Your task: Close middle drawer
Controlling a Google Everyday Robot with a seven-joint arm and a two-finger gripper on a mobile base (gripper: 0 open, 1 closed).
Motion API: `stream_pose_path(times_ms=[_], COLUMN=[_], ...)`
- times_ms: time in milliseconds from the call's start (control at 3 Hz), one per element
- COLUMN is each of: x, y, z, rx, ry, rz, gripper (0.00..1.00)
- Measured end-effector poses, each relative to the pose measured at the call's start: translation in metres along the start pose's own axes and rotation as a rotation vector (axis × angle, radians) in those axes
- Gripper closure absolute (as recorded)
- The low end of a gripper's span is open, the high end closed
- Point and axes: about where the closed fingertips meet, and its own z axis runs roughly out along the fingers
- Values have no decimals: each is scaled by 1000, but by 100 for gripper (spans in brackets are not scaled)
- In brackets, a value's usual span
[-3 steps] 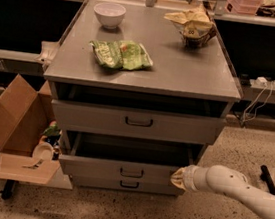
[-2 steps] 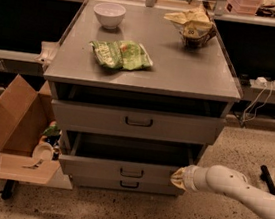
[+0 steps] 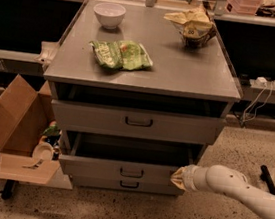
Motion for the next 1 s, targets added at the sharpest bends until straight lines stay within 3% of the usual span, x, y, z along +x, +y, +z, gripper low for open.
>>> stream_pose_path(times_ms=[333,667,1000], x=[0,0,0], y=[0,0,0], z=[0,0,0], rx=[0,0,0], ry=[0,0,0], rz=[0,0,0], gripper=[7,0,0])
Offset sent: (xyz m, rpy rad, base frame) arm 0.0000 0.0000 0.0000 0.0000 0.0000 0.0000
